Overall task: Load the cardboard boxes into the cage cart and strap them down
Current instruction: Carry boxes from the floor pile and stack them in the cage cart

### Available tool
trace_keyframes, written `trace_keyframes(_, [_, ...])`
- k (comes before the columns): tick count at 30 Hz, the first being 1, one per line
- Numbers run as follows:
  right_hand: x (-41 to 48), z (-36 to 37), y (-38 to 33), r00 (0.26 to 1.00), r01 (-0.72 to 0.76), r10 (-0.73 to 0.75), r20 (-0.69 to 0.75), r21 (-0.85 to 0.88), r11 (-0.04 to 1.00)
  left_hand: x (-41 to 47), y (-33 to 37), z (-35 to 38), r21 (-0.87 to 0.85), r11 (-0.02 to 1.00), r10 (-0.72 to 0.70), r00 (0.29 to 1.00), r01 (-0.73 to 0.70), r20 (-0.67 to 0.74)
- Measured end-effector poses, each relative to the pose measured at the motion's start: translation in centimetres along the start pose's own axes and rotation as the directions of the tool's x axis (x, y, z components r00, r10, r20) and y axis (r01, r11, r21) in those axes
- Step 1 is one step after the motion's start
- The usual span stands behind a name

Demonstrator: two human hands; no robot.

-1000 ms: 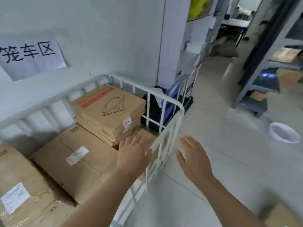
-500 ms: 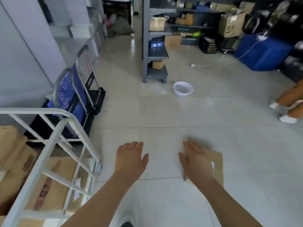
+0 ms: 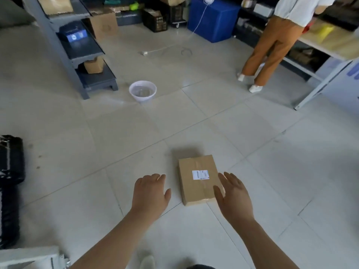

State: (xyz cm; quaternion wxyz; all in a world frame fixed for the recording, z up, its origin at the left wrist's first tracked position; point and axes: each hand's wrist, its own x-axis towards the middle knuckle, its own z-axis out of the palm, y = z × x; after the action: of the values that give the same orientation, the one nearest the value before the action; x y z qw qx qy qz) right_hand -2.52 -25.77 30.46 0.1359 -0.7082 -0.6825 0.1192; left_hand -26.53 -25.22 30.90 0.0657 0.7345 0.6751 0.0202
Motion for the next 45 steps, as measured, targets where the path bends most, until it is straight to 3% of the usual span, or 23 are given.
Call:
trace_keyframes(6, [5.5, 1.9, 6.7, 0.996, -0.067, 0.067, 0.050, -0.008, 0.998, 7.6, 4.9, 4.2, -0.012, 0.998, 0.058, 0.989, -0.057, 0.138])
trace_keyframes(14, [14.9, 8.6, 18.6, 0.977, -0.071, 0.081, 0.197, -0.058, 0.996, 16.4, 11.6, 14.6, -0.006, 0.997, -0.065, 0.938, 0.071, 0.341])
trace_keyframes(20, [19.5, 18.4, 26.8, 0.956, -0.141, 0.148, 0.255, -0.044, 0.989, 21.2, 13.2, 27.2, -0.001, 0.996, -0.080, 0.918, 0.087, 0.389])
trace_keyframes(23, [20.8, 24.8, 30.5, 0.936, -0.189, 0.188, 0.299, -0.028, 0.982, 23.0, 13.5, 34.3, 0.001, 0.986, -0.153, 0.886, 0.170, 0.437])
trace_keyframes(28, [21.5, 36.3, 36.0, 0.901, -0.220, 0.220, 0.373, -0.043, 0.974, 24.5, 13.3, 46.6, 0.063, 0.988, -0.155, 0.874, 0.142, 0.461])
trace_keyframes(34, [21.6, 48.4, 40.9, 0.855, -0.243, 0.240, 0.461, -0.054, 0.969, 25.3, 11.9, 59.4, 0.074, 0.968, -0.240, 0.793, 0.241, 0.560])
trace_keyframes(39, [21.5, 54.2, 43.4, 0.799, -0.349, 0.304, 0.519, -0.011, 0.937, 25.6, 10.7, 66.1, -0.051, 0.898, -0.305, 0.701, 0.438, 0.645])
trace_keyframes(45, [21.6, 55.9, 43.0, 0.808, -0.437, 0.341, 0.480, 0.101, 0.894, 25.8, 10.7, 67.2, -0.155, 0.844, -0.326, 0.720, 0.514, 0.613])
